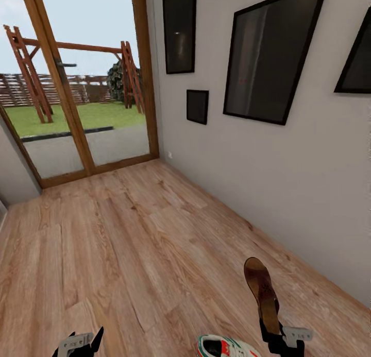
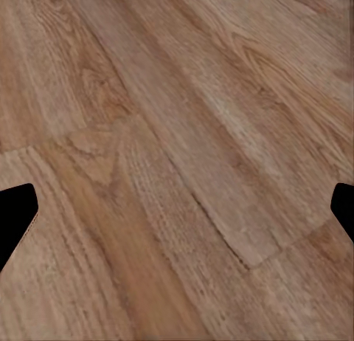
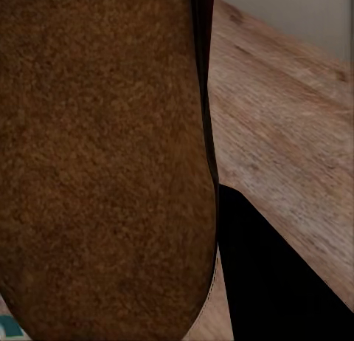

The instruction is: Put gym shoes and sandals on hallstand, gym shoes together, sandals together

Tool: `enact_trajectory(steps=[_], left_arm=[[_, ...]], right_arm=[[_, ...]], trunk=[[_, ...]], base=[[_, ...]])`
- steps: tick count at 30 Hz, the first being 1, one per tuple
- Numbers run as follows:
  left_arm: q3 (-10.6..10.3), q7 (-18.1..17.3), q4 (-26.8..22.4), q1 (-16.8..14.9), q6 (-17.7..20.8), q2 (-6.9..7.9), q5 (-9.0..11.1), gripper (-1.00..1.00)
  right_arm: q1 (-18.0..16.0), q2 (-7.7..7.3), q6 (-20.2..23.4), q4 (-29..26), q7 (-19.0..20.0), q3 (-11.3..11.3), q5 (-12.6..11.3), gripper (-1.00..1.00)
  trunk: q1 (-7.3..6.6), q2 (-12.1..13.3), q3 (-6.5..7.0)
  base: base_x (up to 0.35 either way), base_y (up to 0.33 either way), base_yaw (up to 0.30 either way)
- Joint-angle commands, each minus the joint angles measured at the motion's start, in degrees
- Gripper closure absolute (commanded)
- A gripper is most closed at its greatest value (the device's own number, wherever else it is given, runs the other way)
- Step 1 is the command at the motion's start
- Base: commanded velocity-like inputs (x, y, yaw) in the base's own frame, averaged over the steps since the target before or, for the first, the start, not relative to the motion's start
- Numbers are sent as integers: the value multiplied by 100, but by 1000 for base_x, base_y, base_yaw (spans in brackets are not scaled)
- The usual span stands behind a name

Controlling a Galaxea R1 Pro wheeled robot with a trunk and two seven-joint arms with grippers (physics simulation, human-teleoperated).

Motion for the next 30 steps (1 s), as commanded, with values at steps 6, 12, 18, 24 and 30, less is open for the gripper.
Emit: enact_trajectory(steps=[6, 12, 18, 24, 30], left_arm=[[42, -42, 0, -7, -35, -6, -52, -100], [42, -48, 0, -7, -35, -7, -58, -100], [42, -49, 0, -7, -35, -5, -58, -100], [42, -49, 0, -7, -35, -8, -58, -100], [42, -49, 0, -7, -35, -10, -51, -100]], right_arm=[[-5, -2, -14, 8, 51, 37, -81, 100], [-5, -3, -14, 8, 51, 37, -81, 100], [-5, -2, -14, 8, 51, 37, -81, 100], [-5, -3, -14, 8, 51, 37, -81, 100], [-5, -3, -14, 8, 51, 37, -81, 100]], trunk=[[0, -2, 34], [0, -2, 72], [0, -2, 111], [0, -2, 149], [0, -2, 188]], base=[[72, 294, -242], [12, 288, -242], [2, 175, -242], [0, 26, -242], [0, 3, -242]])
